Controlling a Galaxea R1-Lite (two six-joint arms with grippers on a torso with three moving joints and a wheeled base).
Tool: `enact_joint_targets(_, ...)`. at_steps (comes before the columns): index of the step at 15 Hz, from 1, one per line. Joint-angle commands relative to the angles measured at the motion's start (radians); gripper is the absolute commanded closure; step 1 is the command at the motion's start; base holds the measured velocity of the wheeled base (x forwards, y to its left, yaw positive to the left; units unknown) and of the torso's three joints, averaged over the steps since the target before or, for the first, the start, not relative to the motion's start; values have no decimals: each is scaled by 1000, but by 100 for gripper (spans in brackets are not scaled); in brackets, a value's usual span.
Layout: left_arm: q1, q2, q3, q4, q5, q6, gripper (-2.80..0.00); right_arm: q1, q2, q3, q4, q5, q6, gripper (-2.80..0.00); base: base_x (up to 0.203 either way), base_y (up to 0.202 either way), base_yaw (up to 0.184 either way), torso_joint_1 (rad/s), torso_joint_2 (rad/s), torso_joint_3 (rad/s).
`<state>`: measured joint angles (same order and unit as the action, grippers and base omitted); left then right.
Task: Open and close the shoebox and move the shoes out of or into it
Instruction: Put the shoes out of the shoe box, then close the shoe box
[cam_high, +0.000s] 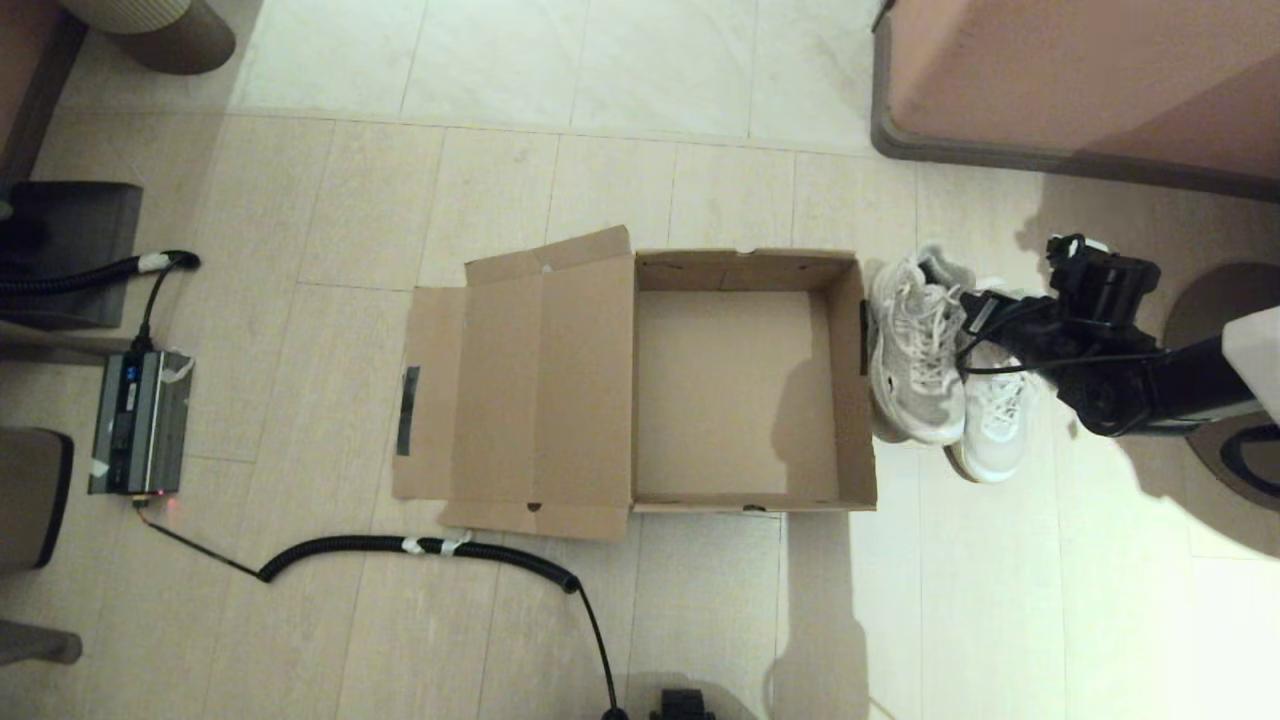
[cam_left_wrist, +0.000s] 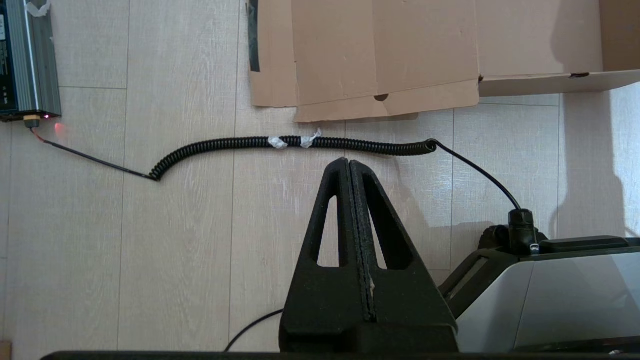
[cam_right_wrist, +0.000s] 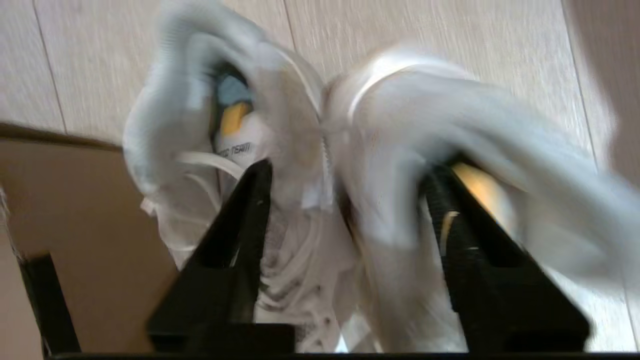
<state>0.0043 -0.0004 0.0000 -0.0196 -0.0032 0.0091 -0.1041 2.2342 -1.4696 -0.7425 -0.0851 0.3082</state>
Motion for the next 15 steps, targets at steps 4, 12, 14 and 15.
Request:
enact_joint_targets(4, 0, 0, 8, 0, 0, 0, 0, 11, -3, -24, 18, -38, -3, -280, 0, 0, 0, 0, 0, 0)
enact_joint_targets(12, 0, 0, 8, -1, 0, 0, 0, 32, -414, 197, 118, -37, -2, -280, 0, 0, 0, 0, 0, 0)
enact_joint_targets(14, 0, 0, 8, 0, 0, 0, 0, 71, -592, 304, 156, -35, -11, 0, 0, 0, 0, 0, 0, 0)
enact_joint_targets(15, 0, 0, 8, -1, 0, 0, 0, 98, -694, 369, 184, -36, -20, 0, 0, 0, 0, 0, 0, 0)
